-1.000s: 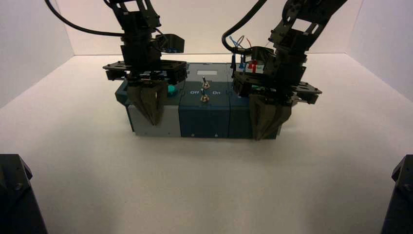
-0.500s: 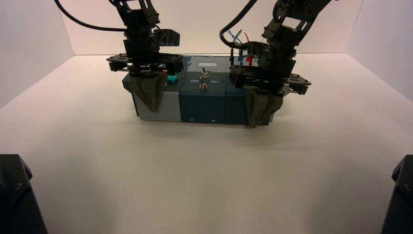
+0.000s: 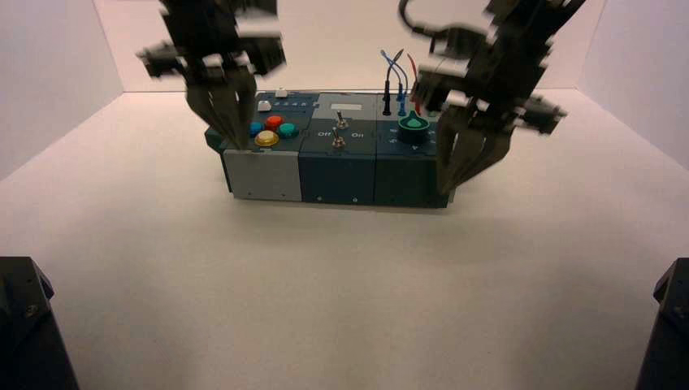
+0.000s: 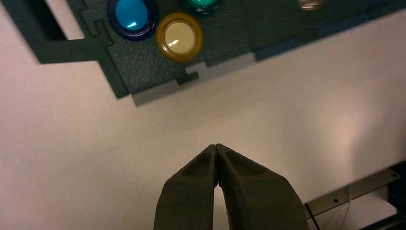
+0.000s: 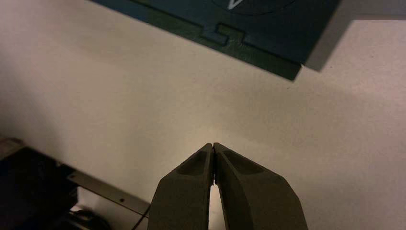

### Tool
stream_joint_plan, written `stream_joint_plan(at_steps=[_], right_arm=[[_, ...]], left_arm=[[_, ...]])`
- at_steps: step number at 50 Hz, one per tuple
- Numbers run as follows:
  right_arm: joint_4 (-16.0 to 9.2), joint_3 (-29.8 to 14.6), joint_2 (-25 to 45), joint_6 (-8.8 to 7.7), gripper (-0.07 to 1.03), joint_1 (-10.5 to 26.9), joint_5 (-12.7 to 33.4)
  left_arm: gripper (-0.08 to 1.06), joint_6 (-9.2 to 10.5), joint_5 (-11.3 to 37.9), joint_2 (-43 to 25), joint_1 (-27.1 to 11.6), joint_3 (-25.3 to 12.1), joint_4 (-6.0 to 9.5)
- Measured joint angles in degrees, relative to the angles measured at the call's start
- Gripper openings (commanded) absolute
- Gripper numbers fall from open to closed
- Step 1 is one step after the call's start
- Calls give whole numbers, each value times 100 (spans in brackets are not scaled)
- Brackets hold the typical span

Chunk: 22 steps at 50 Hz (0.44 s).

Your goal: Move the box away.

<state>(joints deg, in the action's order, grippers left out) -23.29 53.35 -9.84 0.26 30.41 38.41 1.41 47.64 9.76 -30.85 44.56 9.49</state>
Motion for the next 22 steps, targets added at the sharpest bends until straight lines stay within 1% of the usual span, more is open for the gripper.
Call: stream_joint_plan(at_steps=[2,3,4,6,9,12,15,16,20,22], right_arm=[[-9,35,-158,9,-2,0,18],[-9,79,-404,18,-2,18,53],[-9,88,-439,26,-2,18,62],[-18,132,-659,26,-2,18,105],[-26,185,-1028,35,-2,26,123],[-18,211,-1230,44,-2,18,114],[-26,264,-1556,44,-2,18,26],[-18,264,-1564,44,-2,18,18],[-26,352,-1898,44,-2,18,-158],[-26,360,-1960,53,-2,18,-193]], left_arm=[[-3,0,35,123,9,26,-9],[-3,0,70,422,9,62,-18],[-3,0,79,448,9,62,-18],[-3,0,114,721,0,88,-26],[-3,-9,149,1125,9,132,-88],[-3,-9,149,1345,9,149,-149],[-3,-18,123,1688,35,158,-246],[-3,-18,123,1688,35,158,-246],[-3,-18,79,2004,114,185,-334],[-3,-18,62,2083,167,193,-343]])
